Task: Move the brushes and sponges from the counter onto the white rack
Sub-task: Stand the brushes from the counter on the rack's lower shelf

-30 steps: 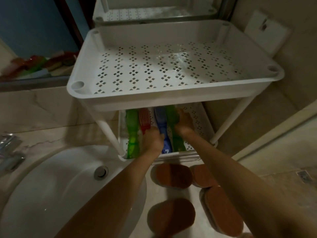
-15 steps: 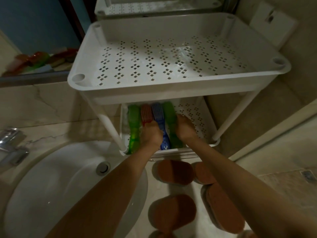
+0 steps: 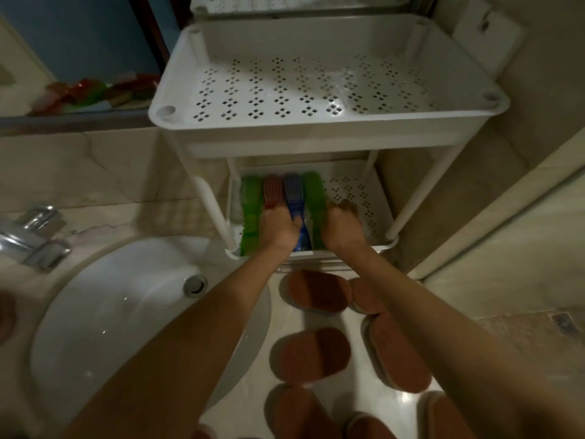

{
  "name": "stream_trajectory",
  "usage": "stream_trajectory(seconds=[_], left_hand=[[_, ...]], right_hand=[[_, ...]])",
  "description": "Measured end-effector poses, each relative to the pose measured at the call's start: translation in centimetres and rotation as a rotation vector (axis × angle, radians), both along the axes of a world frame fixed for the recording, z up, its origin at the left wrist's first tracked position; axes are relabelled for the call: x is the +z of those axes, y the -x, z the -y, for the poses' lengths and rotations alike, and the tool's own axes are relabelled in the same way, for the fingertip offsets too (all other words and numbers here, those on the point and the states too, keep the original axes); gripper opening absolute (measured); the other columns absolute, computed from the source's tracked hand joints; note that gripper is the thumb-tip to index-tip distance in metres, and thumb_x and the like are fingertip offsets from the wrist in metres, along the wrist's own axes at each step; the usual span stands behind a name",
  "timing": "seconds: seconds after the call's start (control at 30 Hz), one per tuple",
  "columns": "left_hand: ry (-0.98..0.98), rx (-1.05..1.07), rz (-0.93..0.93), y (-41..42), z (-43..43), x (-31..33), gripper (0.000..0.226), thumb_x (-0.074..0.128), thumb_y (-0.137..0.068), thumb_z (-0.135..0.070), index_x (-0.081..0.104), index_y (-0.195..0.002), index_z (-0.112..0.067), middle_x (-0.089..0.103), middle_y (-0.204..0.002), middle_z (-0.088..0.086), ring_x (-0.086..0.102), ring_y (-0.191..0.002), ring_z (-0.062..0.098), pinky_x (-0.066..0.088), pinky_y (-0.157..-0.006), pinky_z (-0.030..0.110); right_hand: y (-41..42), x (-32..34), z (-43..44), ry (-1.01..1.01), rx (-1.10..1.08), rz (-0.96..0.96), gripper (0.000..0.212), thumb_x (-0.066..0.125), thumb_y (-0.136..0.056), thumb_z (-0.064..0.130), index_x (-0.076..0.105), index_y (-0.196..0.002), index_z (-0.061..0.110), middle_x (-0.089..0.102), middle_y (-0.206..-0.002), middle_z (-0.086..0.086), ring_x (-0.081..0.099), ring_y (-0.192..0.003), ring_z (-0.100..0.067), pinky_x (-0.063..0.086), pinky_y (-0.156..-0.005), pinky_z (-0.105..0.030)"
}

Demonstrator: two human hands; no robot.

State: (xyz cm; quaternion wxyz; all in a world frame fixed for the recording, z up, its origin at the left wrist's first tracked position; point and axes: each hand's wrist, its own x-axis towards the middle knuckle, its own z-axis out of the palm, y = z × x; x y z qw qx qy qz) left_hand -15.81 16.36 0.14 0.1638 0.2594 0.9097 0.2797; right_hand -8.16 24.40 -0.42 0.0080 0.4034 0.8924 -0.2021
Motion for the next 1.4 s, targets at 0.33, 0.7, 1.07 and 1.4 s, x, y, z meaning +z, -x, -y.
stream_trajectory(seconds=[0.33,0.7,1.07,1.4], left_hand=[[-0.285,0.318,0.241,-7.2,15.2,4.8,0.013,0.049,-0.091,-0.009,0.056,-0.081,-0.013,0.056,-0.064,0.006,0.048,-0.029,0.004,0.037,-0.029,0.011],[-0.178,0.717,0.271,-11.7,31.4,1.8,0.011,0.048,-0.093,-0.015,0.057,-0.098,-0.011,0.065,-0.096,0.019,0.064,-0.083,0.035,0.049,-0.068,0.033],[-0.370,0.971,0.253,-10.2,36.1,0.6,0.023,0.049,-0.090,-0.014,0.061,-0.102,0.001,0.066,-0.078,0.010,0.062,-0.067,0.023,0.049,-0.058,0.028],[-0.322,1.277,0.160,-4.1,44.5,0.8,0.061,0.063,-0.084,-0.016,0.034,-0.131,0.009,0.047,-0.135,0.025,0.048,-0.123,0.038,0.040,-0.098,0.036]], right_hand=[[-5.2,3.6,13.9,0.124,0.054,-0.447,0.027,0.054,-0.086,0.007,0.060,-0.111,-0.004,0.054,-0.120,-0.025,0.050,-0.114,-0.039,0.039,-0.093,-0.038],[-9.1,0.4,29.7,0.301,0.822,0.001,0.042,0.059,-0.086,0.039,0.059,-0.110,0.005,0.052,-0.117,-0.015,0.045,-0.112,-0.029,0.040,-0.091,-0.038],[-7.7,-0.6,32.3,0.085,0.904,0.094,0.027,0.060,-0.082,0.030,0.058,-0.096,0.007,0.058,-0.111,-0.015,0.050,-0.108,-0.031,0.038,-0.088,-0.035],[-1.2,2.1,39.0,0.262,0.593,-0.037,0.025,0.059,-0.084,0.019,0.056,-0.104,0.003,0.065,-0.102,-0.016,0.062,-0.092,-0.032,0.042,-0.068,-0.031]])
